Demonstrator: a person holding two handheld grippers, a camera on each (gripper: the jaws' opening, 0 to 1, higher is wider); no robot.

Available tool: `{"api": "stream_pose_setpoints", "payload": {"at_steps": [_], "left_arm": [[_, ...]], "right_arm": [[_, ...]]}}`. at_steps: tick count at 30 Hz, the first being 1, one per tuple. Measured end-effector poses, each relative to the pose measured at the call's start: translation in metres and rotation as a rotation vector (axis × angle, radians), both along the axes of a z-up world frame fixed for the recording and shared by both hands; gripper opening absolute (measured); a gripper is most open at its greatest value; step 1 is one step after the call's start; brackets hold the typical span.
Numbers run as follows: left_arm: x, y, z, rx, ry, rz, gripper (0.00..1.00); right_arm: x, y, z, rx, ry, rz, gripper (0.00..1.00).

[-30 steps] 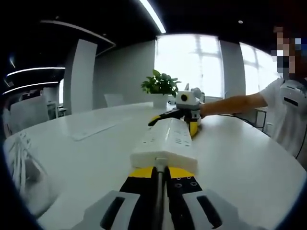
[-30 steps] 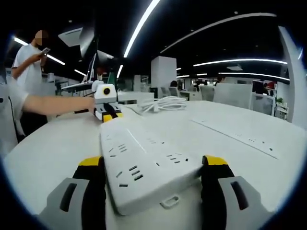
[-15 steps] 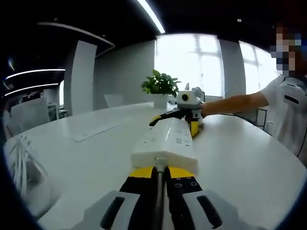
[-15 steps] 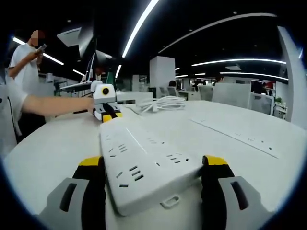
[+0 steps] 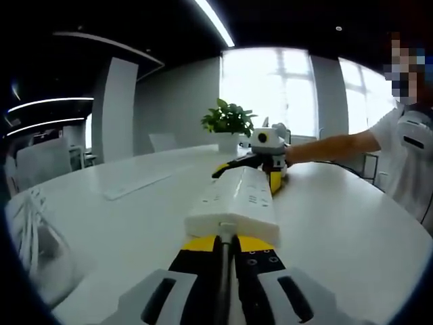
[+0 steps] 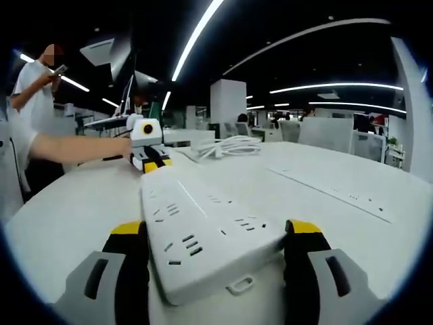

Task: Straighten the power strip on the desk, plug the charger into it

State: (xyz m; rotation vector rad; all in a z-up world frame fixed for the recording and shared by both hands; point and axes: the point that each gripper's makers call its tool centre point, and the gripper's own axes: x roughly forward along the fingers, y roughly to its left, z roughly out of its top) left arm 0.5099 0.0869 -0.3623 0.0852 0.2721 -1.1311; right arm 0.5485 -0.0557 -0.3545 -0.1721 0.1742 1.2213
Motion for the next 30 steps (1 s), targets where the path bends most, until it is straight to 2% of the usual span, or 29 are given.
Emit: {"api": "stream_pose_setpoints", "payload": {"at_steps": [30], "left_arm": [[0.0007,0.002,0.0019,-0.002,-0.011,0.01,0.11]], "right_arm": [[0.0028,-0.0001,0.0007,0.004,-0.001,0.005,0.81]]}}
